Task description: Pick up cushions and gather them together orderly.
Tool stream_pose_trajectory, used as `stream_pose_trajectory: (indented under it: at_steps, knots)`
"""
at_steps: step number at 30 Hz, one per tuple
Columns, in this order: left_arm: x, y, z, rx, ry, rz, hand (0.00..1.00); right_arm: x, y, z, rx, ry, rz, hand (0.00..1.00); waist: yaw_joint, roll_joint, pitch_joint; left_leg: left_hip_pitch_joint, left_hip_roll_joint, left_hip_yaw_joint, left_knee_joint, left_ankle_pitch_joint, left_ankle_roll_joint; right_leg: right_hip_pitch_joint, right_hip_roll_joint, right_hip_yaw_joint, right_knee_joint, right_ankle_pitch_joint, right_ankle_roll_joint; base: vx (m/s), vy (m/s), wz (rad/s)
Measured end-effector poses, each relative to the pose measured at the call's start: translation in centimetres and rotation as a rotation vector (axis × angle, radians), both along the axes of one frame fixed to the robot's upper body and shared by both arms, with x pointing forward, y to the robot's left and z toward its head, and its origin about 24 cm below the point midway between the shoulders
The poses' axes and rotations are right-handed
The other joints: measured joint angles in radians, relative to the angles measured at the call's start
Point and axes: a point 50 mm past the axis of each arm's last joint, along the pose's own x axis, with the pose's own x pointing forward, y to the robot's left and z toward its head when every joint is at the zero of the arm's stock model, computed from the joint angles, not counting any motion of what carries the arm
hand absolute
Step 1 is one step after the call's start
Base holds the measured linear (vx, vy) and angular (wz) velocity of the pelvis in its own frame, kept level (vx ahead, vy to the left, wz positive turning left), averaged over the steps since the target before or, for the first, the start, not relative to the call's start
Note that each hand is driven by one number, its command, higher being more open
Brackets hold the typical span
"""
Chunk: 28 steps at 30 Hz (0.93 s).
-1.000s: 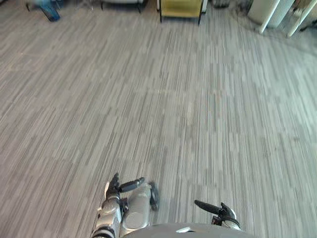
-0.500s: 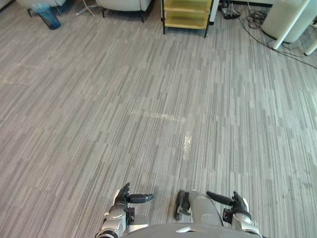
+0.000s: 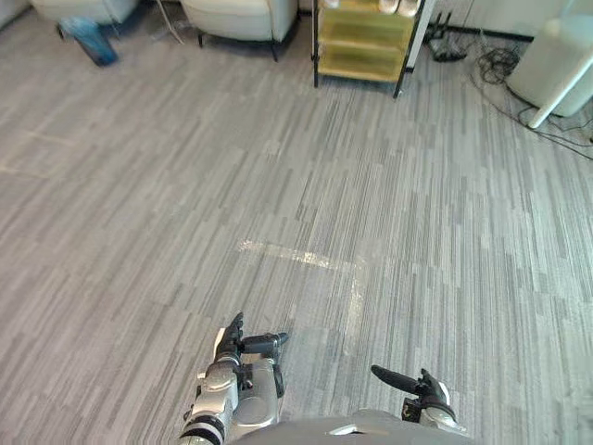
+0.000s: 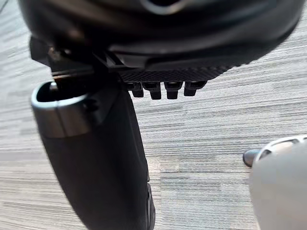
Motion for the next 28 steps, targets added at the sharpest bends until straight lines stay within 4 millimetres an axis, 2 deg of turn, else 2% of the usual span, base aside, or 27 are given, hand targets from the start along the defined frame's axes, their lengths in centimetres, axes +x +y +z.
stream_pose_trajectory:
  at_steps: [2, 4, 5, 6, 7, 10, 12, 14, 15, 16, 18, 19, 20, 21, 22, 23, 24, 25, 28]
  knots:
    - [-0.3, -0.4, -0.2, -0.009, 0.014, -0.001, 1.00, 0.9, -0.4, 0.3, -0.016, -0.029, 0.008, 1.00, -0.010, 0.027, 0.013, 0.071, 0.031, -0.008, -0.050, 0.002, -0.004, -0.063, 0.050, -0.004, -0.092, -0.048, 0.004, 0.32, -0.086, 0.14]
    - [-0.4, -0.7, -0.3, -0.019, 0.019, 0.001, 1.00, 1.5, -0.6, 0.7, -0.029, -0.058, 0.017, 1.00, -0.010, 0.047, 0.025, 0.115, 0.065, -0.005, -0.071, 0.002, -0.004, -0.125, 0.096, -0.016, -0.274, -0.051, 0.006, 0.31, -0.164, 0.08]
    - [-0.5, -0.7, -0.4, -0.021, 0.024, 0.001, 1.00, 1.6, -0.5, 0.7, -0.031, -0.062, 0.029, 1.00, -0.011, 0.036, 0.019, 0.135, 0.074, -0.003, -0.087, 0.001, -0.021, -0.161, 0.116, -0.013, -0.455, -0.006, 0.040, 0.31, -0.214, 0.15]
    - [-0.6, -0.6, -0.4, -0.019, 0.027, 0.001, 1.00, 1.6, -0.4, 0.7, -0.030, -0.061, 0.035, 1.00, -0.012, 0.022, 0.014, 0.141, 0.070, -0.001, -0.089, -0.004, -0.041, -0.166, 0.123, -0.006, -0.529, 0.034, 0.039, 0.33, -0.236, 0.27]
    - [-0.8, -0.8, -0.6, -0.027, 0.039, 0.002, 1.00, 1.4, -0.6, 0.6, -0.033, -0.047, 0.035, 1.00, -0.023, 0.037, 0.013, 0.165, 0.099, -0.007, -0.101, -0.026, -0.090, -0.141, 0.160, -0.008, -0.566, 0.143, -0.041, 0.36, -0.292, 0.14]
    - [-0.9, -1.3, -0.7, -0.043, 0.037, -0.006, 1.00, 1.1, -1.0, 0.6, -0.037, -0.048, 0.007, 1.00, -0.026, 0.056, 0.001, 0.170, 0.138, -0.007, -0.100, -0.023, -0.093, -0.136, 0.202, -0.004, -0.566, 0.108, -0.071, 0.23, -0.242, -0.03]
    - [-0.6, -1.7, -0.6, -0.053, 0.032, -0.013, 1.00, 0.4, -1.2, 0.4, -0.030, -0.033, -0.039, 1.00, -0.033, 0.061, 0.005, 0.163, 0.162, -0.006, -0.029, -0.028, -0.107, -0.086, 0.219, -0.024, -0.597, 0.081, -0.078, 0.25, -0.318, 0.20]
    - [-0.1, -2.0, -0.3, -0.070, 0.004, -0.009, 1.00, -1.1, -1.6, 0.2, -0.043, -0.007, -0.052, 1.00, -0.025, 0.063, 0.008, 0.088, 0.216, -0.009, 0.225, -0.057, -0.145, 0.000, 0.237, -0.040, -0.649, 0.068, -0.082, 0.18, -0.192, 0.25]
    - [0.1, -2.2, -0.2, -0.083, -0.017, 0.014, 1.00, -1.6, -1.8, 0.2, -0.053, 0.002, -0.057, 1.00, -0.017, 0.068, 0.006, 0.028, 0.247, -0.025, 0.375, -0.088, -0.155, 0.033, 0.252, -0.040, -0.669, 0.065, -0.083, 0.12, -0.087, 0.00]
    - [0.1, -2.3, -0.1, -0.087, -0.024, 0.022, 1.00, -1.8, -1.9, 0.2, -0.056, 0.003, -0.058, 1.00, -0.014, 0.072, 0.003, 0.001, 0.253, -0.034, 0.413, -0.103, -0.154, 0.045, 0.257, -0.039, -0.678, 0.065, -0.083, 0.13, -0.048, -0.18]
    - [0.3, -2.4, 0.0, -0.092, -0.035, 0.026, 1.00, -1.8, -2.1, 0.2, -0.061, 0.005, -0.059, 1.00, -0.010, 0.080, -0.002, -0.035, 0.246, -0.044, 0.389, -0.132, -0.151, 0.061, 0.260, -0.019, -0.687, 0.063, -0.078, 0.09, 0.044, -0.31]
    - [0.4, -2.6, 0.1, -0.097, -0.039, 0.027, 1.00, -1.7, -2.1, 0.3, -0.061, 0.002, -0.058, 1.00, -0.006, 0.081, -0.004, -0.048, 0.227, -0.091, 0.301, -0.135, -0.148, 0.061, 0.260, 0.002, -0.687, 0.062, -0.072, 0.09, 0.093, -0.32]
    - [0.4, -2.6, 0.1, -0.097, -0.040, 0.027, 1.00, -1.7, -2.1, 0.3, -0.061, 0.002, -0.058, 1.00, -0.005, 0.081, -0.004, -0.049, 0.224, -0.099, 0.288, -0.135, -0.148, 0.061, 0.260, 0.005, -0.687, 0.062, -0.071, 0.09, 0.110, -0.40]
    - [0.5, -2.6, 0.1, -0.096, -0.042, 0.027, 1.00, -1.7, -2.1, 0.3, -0.061, 0.002, -0.058, 1.00, -0.003, 0.079, -0.003, -0.057, 0.206, -0.150, 0.220, -0.133, -0.147, 0.060, 0.258, 0.019, -0.684, 0.061, -0.064, 0.07, 0.113, -0.36]
    - [0.4, -2.6, 0.1, -0.096, -0.039, 0.027, 1.00, -2.0, -2.0, 0.2, -0.059, 0.011, -0.059, 1.00, -0.004, 0.080, -0.014, -0.056, 0.176, -0.219, 0.107, -0.089, -0.144, 0.055, 0.251, 0.037, -0.677, 0.058, -0.045, 0.10, 0.160, -0.43]
    - [0.3, -2.9, -0.1, -0.104, -0.031, 0.027, 1.00, -2.3, -2.3, 0.1, -0.064, 0.018, -0.061, 1.00, -0.005, 0.092, -0.024, -0.052, 0.169, -0.227, 0.058, 0.000, -0.140, 0.054, 0.253, 0.050, -0.671, 0.050, -0.029, 0.10, 0.176, -0.35]
    - [0.3, -3.0, -0.1, -0.107, -0.028, 0.028, 1.00, -2.4, -2.3, 0.1, -0.063, 0.023, -0.062, 1.00, -0.004, 0.093, -0.028, -0.045, 0.169, -0.226, 0.055, 0.006, -0.178, 0.053, 0.250, 0.059, -0.666, 0.047, -0.022, 0.15, 0.231, -0.35]
    - [-0.1, -2.6, -0.3, -0.098, -0.013, 0.030, 1.00, -2.8, -1.9, -0.1, -0.050, 0.037, -0.064, 1.00, -0.004, 0.067, -0.052, -0.020, 0.145, -0.196, 0.020, 0.010, -0.169, 0.044, 0.219, 0.085, -0.661, 0.045, 0.002, 0.13, 0.196, -0.32]
    - [-0.5, -2.2, -0.4, -0.086, 0.001, 0.028, 1.00, -3.3, -1.3, -0.3, -0.033, 0.050, -0.066, 1.00, -0.005, 0.040, -0.073, 0.016, 0.104, -0.150, -0.036, 0.023, -0.146, 0.039, 0.177, 0.121, -0.667, 0.051, 0.032, 0.10, 0.146, -0.31]
